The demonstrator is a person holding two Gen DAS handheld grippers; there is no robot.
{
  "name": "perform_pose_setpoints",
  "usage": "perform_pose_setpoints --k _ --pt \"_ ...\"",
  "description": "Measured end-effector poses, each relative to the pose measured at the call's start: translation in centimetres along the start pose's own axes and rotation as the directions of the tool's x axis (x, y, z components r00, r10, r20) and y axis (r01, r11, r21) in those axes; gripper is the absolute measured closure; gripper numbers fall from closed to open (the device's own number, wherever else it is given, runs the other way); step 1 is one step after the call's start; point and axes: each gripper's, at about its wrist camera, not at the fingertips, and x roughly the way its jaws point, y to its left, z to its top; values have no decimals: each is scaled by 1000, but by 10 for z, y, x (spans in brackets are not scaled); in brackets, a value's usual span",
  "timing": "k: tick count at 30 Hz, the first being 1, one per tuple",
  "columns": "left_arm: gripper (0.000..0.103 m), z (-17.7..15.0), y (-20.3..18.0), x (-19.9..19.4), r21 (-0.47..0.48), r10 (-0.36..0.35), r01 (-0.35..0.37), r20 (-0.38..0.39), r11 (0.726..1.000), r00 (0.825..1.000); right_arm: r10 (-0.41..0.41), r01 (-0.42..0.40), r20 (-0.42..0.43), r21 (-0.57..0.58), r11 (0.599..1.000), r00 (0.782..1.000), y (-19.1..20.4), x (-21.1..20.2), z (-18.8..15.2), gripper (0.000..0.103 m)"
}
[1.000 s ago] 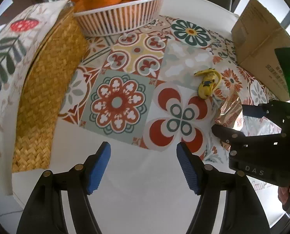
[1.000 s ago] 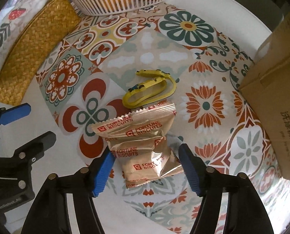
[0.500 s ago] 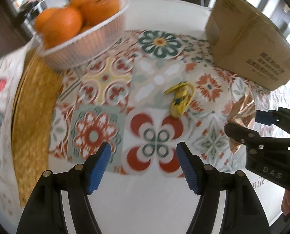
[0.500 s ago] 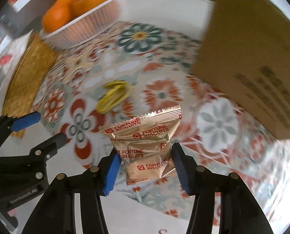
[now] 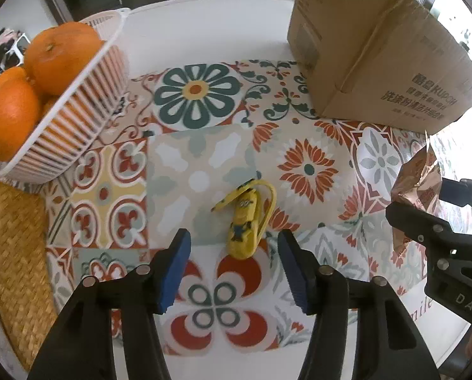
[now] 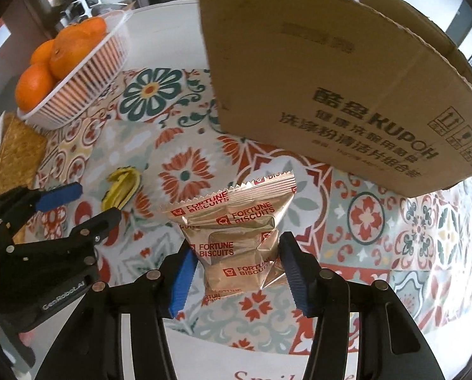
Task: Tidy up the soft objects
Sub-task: 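Close the left tool on the yellow strap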
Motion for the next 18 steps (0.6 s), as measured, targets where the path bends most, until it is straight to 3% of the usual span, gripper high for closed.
perform_pose_setpoints --k 11,15,18 --pt "62 18 -14 26 19 -11 11 -31 1000 999 -8 9 -17 24 1000 1000 -8 13 3 50" --pt "75 28 -18 31 18 -1 1 -13 1000 1000 -3 4 -18 27 1000 1000 -10 14 3 50" --pt "78 29 -21 30 2 -11 11 7 1000 1000 -3 3 -15 24 1000 1000 -8 15 3 50"
